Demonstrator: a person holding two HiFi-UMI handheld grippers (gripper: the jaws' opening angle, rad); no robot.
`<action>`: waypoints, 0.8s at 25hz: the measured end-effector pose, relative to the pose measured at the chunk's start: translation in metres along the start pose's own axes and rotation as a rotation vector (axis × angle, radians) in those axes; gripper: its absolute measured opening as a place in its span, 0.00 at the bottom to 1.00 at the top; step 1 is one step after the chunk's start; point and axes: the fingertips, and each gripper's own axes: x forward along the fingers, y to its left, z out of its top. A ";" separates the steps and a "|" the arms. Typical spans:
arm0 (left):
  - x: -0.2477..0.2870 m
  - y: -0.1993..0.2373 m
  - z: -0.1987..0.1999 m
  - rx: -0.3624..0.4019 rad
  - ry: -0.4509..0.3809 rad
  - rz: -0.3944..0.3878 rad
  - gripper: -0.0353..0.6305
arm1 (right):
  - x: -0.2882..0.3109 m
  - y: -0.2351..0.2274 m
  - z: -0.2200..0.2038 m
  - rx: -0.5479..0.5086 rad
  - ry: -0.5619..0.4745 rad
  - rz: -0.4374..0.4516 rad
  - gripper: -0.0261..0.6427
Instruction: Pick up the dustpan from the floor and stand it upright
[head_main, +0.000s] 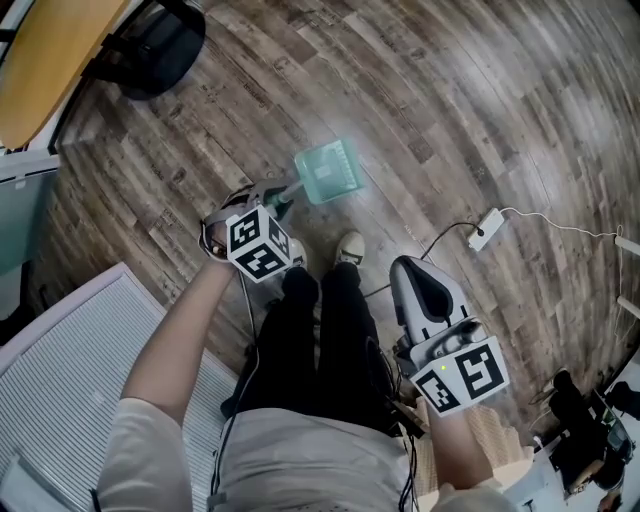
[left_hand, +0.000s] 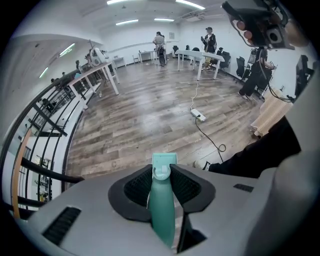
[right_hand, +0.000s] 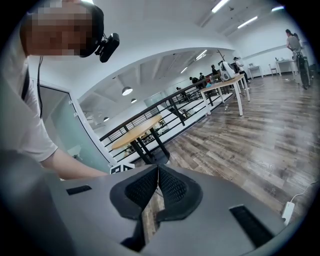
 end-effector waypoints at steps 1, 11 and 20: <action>-0.001 -0.001 -0.001 0.001 0.000 0.005 0.24 | -0.001 0.001 0.000 0.000 -0.001 0.001 0.08; -0.016 -0.005 -0.002 0.099 -0.061 0.033 0.27 | -0.003 0.010 0.015 0.005 -0.027 0.014 0.08; -0.084 0.002 0.015 -0.117 -0.180 0.025 0.32 | -0.025 0.022 0.042 -0.048 -0.056 -0.013 0.08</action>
